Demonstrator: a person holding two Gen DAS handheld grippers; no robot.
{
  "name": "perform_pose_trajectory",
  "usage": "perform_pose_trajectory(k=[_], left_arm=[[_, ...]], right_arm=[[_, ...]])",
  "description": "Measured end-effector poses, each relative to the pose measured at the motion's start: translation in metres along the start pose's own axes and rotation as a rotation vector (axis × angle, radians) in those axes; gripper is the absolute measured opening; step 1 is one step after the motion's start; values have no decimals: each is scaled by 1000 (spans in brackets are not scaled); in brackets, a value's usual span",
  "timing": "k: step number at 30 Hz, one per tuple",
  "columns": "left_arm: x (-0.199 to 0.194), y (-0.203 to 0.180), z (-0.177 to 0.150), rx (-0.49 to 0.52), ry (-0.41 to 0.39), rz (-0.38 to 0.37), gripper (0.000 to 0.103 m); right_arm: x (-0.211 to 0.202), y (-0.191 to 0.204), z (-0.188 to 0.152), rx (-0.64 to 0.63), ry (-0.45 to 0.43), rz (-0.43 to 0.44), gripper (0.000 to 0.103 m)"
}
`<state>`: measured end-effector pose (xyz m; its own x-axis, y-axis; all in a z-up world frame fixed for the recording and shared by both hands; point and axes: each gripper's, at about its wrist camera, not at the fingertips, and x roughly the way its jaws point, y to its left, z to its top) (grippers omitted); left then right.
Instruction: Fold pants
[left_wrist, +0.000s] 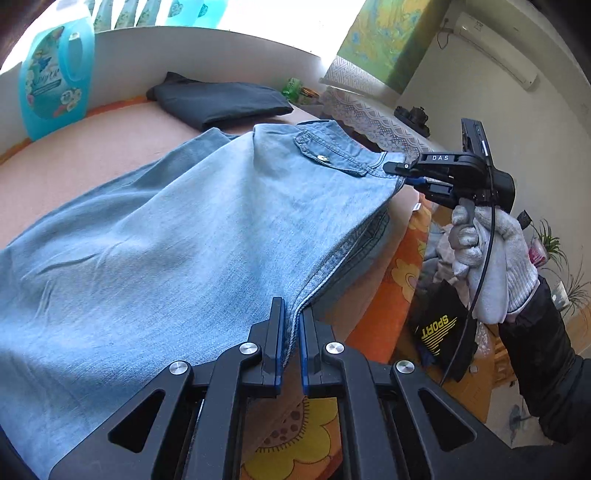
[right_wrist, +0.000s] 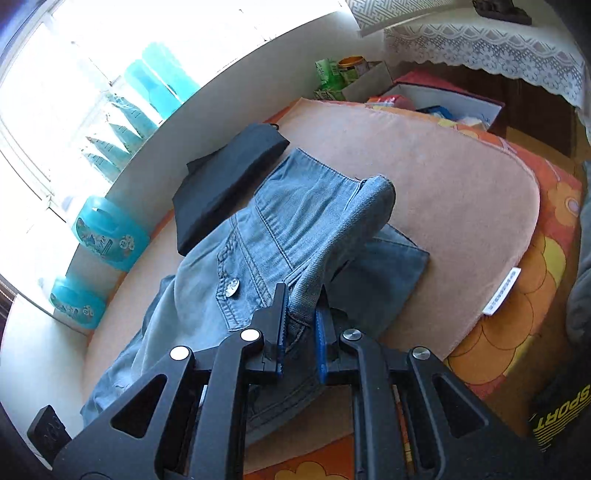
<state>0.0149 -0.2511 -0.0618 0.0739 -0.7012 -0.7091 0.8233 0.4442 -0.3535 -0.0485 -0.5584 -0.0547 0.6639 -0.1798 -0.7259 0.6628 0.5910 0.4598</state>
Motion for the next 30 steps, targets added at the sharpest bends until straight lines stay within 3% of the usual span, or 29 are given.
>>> perform_pose_trajectory(k=[2,4,6,8,12,17,21,25,30], left_arm=[[-1,-1,-1,8,1,8,5],[-1,-2,0,9,2,11,5],[-1,-3,0,16,-1,19,5],[-2,-2,0,13,-7,18,5],[-3,1,1,2,-8,12,5],[-4,1,-1,-4,-2,9,5],[-3,1,-2,-10,-1,9,5],[-3,2,-2,-20,-1,1,5],[-2,4,-1,-23,7,-10,5]], right_arm=[[0,-16,-8,20,30,27,15],[-8,-34,-10,92,23,61,23],[-20,-53,-11,166,-23,64,43],[-28,-67,-9,209,-54,44,53],[-26,-81,-7,253,-33,59,54],[-18,-73,1,218,-52,57,54],[-1,-70,5,240,9,38,54],[2,-68,-4,288,51,124,54],[13,-57,-12,292,72,172,54]])
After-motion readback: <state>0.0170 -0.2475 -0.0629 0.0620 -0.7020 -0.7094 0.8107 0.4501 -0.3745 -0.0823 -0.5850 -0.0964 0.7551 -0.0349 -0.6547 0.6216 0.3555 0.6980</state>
